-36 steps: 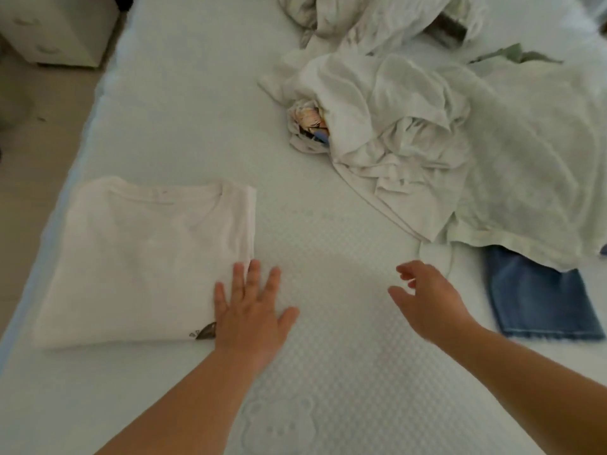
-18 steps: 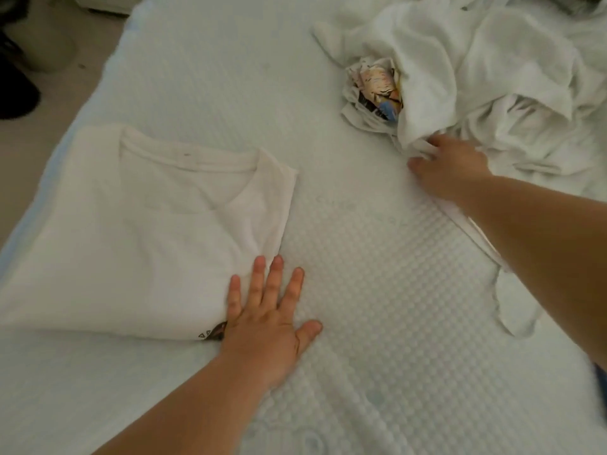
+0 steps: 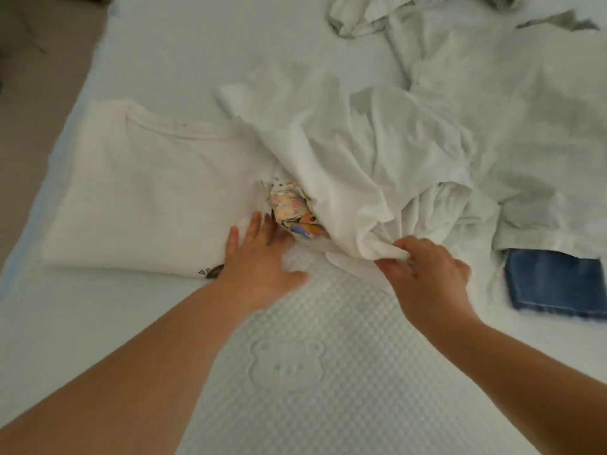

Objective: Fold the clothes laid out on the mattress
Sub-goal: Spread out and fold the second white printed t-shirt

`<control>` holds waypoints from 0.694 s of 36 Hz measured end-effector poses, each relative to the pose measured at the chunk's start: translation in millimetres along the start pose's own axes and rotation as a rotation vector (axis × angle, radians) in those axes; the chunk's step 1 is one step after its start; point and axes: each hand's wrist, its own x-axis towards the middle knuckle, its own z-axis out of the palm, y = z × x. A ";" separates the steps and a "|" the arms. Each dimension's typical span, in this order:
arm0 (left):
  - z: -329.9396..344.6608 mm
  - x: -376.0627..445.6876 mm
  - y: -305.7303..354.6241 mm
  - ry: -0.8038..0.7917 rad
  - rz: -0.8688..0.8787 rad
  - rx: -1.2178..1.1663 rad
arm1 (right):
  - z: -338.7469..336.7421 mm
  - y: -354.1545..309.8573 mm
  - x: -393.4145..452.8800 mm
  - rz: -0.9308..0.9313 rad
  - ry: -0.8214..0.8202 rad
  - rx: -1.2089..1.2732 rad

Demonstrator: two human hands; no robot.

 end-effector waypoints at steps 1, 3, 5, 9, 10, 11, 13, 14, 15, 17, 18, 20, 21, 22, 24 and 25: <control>-8.8 -16.7 2.2 0.050 0.020 -0.113 | -5.5 -4.5 -14.9 0.001 -0.007 0.000; -22.1 -59.6 10.9 0.164 0.015 -0.361 | -17.8 -15.5 -41.7 0.002 -0.028 0.011; -31.8 -104.6 22.7 0.199 -0.026 -0.487 | -33.3 -27.3 -65.7 0.019 -0.039 0.089; -59.2 -166.1 46.7 0.229 0.022 -0.566 | -76.1 -50.6 -102.0 0.080 -0.055 0.273; -68.9 -177.3 52.9 0.235 0.061 -0.575 | -88.6 -56.3 -110.1 0.097 -0.063 0.312; -79.2 -187.7 59.8 0.236 0.108 -0.572 | -101.2 -62.0 -117.6 0.114 -0.070 0.349; -101.9 -205.1 74.0 0.230 0.204 -0.532 | -126.9 -73.1 -132.3 0.120 -0.086 0.388; -114.4 -213.1 81.7 0.227 0.241 -0.504 | -139.9 -78.7 -140.2 0.100 -0.096 0.379; -127.4 -220.1 89.7 0.223 0.276 -0.470 | -153.2 -83.9 -148.1 0.056 -0.101 0.357; -152.9 -234.2 107.9 0.193 0.351 -0.387 | -179.7 -95.0 -164.3 -0.080 -0.102 0.303; -165.4 -241.9 117.8 0.171 0.392 -0.339 | -193.5 -101.4 -172.0 -0.157 -0.104 0.277; -188.0 -258.9 136.2 0.109 0.481 -0.284 | -221.8 -113.7 -185.4 -0.289 -0.142 0.241; -197.5 -268.3 143.5 0.075 0.525 -0.302 | -236.0 -119.3 -191.9 -0.339 -0.172 0.232; -205.7 -278.6 149.2 0.034 0.552 -0.351 | -250.1 -124.0 -198.1 -0.373 -0.208 0.226; -218.8 -299.3 156.4 -0.076 0.534 -0.477 | -277.3 -131.2 -210.4 -0.383 -0.282 0.219; -223.6 -308.2 157.3 -0.121 0.504 -0.525 | -290.1 -133.0 -216.7 -0.381 -0.306 0.217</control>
